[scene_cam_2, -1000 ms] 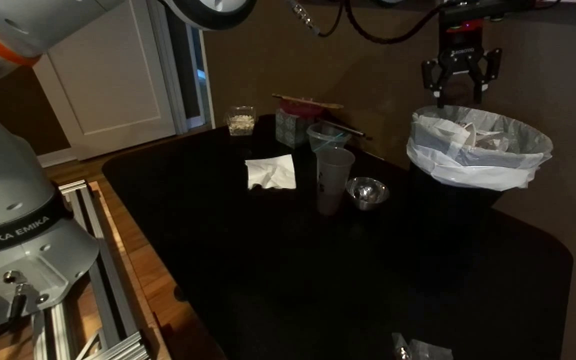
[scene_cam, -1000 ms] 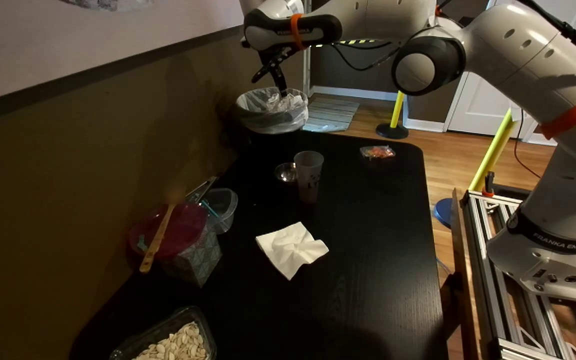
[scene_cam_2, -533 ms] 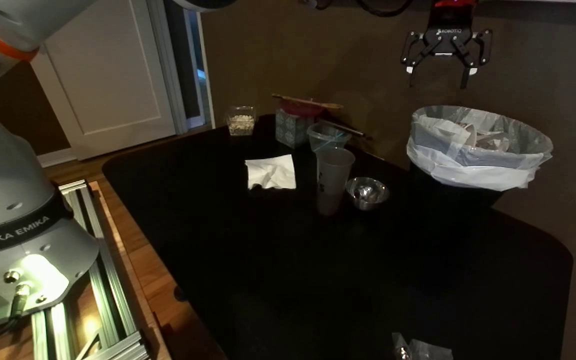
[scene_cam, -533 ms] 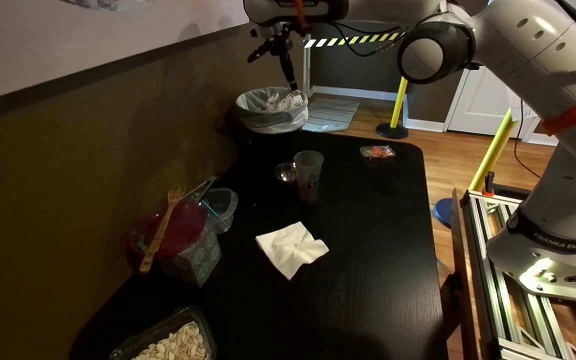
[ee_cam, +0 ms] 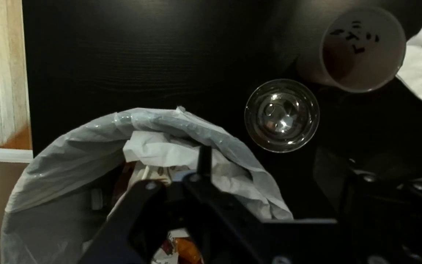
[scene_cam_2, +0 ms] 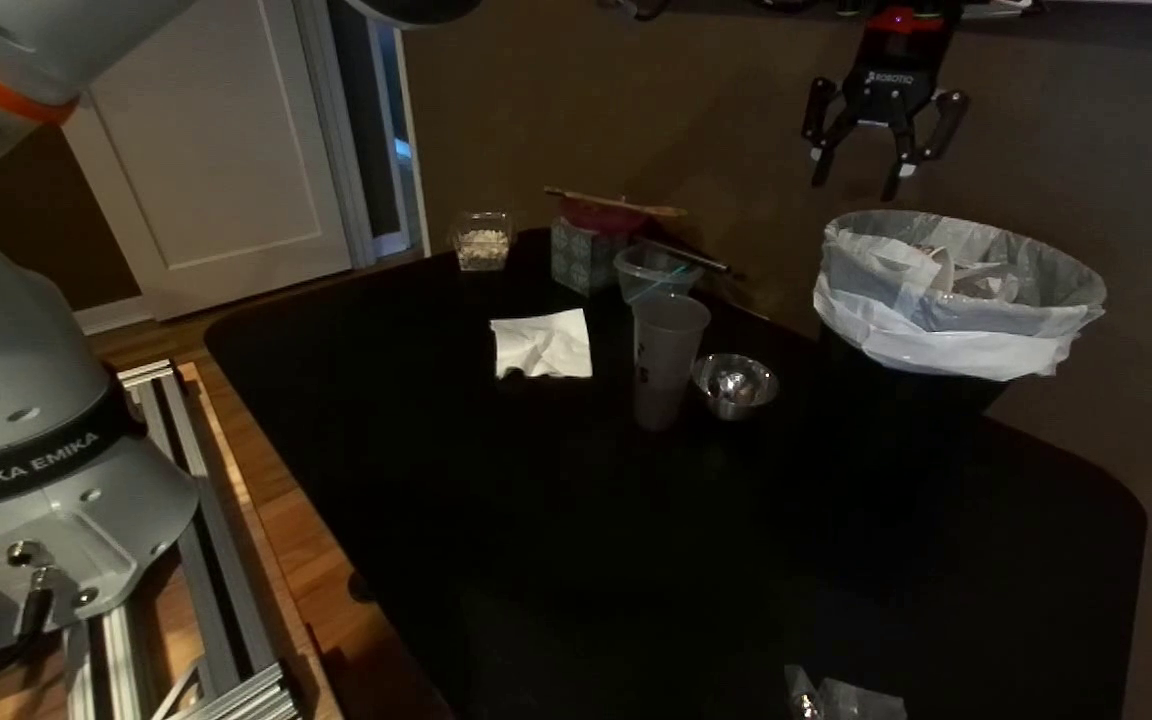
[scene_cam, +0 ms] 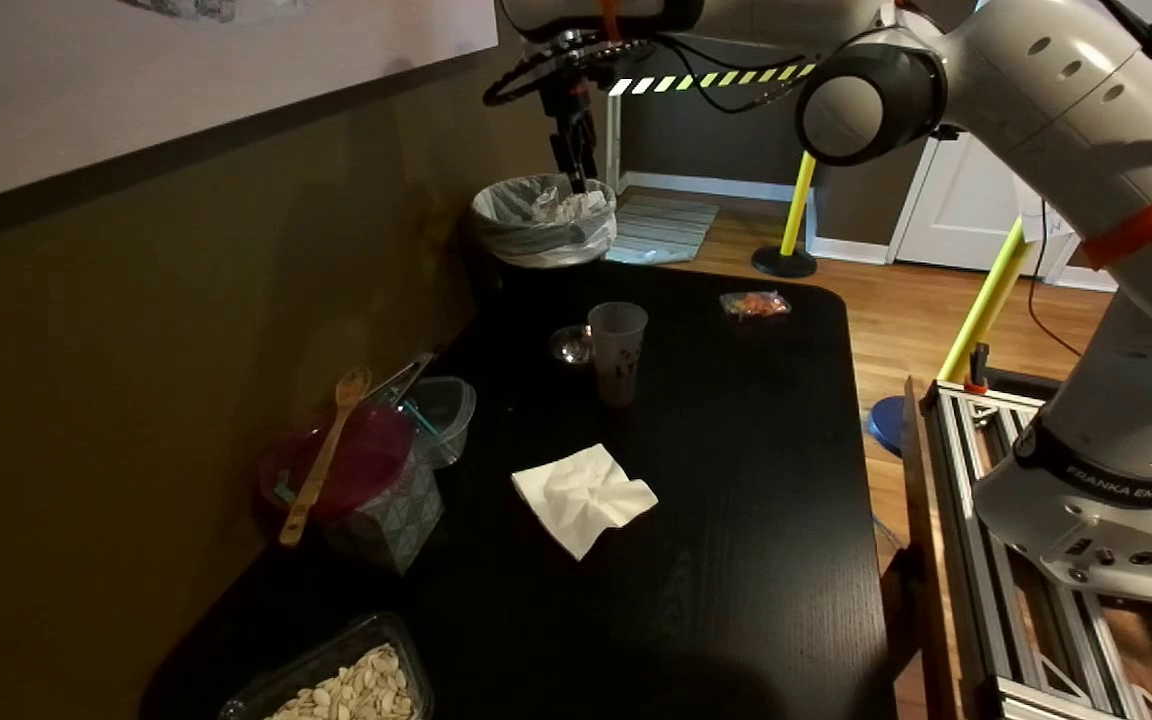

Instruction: Push down the objects in the bin

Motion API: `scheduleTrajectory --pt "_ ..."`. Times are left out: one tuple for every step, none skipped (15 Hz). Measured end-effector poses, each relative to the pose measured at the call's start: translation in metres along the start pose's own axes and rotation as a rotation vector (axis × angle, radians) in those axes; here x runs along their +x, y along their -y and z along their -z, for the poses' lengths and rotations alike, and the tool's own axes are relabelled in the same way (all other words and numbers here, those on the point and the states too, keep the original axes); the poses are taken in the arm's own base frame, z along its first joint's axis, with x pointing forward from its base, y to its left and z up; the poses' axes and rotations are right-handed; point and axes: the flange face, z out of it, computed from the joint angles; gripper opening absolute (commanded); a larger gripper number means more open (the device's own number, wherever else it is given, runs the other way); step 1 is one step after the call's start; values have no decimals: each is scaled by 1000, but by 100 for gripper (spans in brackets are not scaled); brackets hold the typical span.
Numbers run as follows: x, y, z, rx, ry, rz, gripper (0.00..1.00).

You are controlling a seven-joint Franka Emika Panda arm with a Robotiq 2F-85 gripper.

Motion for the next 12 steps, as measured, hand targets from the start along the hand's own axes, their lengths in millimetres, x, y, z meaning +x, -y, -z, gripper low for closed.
scheduleTrajectory --pt "0 -5 2 9 -23 -44 35" --pt "-1 -11 4 14 -49 -87 27" --pt "-1 -17 8 14 -81 -129 20" --pt "0 -22 12 10 -116 -171 13" --pt "3 -25 16 4 -154 -211 29" --pt "7 -27 19 -7 -195 -248 22" --pt "10 -27 21 -13 -222 -272 15" --pt "12 -26 21 -15 -233 -285 13" --pt "13 -25 21 -14 -234 -290 13" --pt "14 -24 20 -14 -233 -294 13" --pt "14 -24 20 -13 -233 -298 3" --pt "14 -25 20 -13 -233 -300 2"
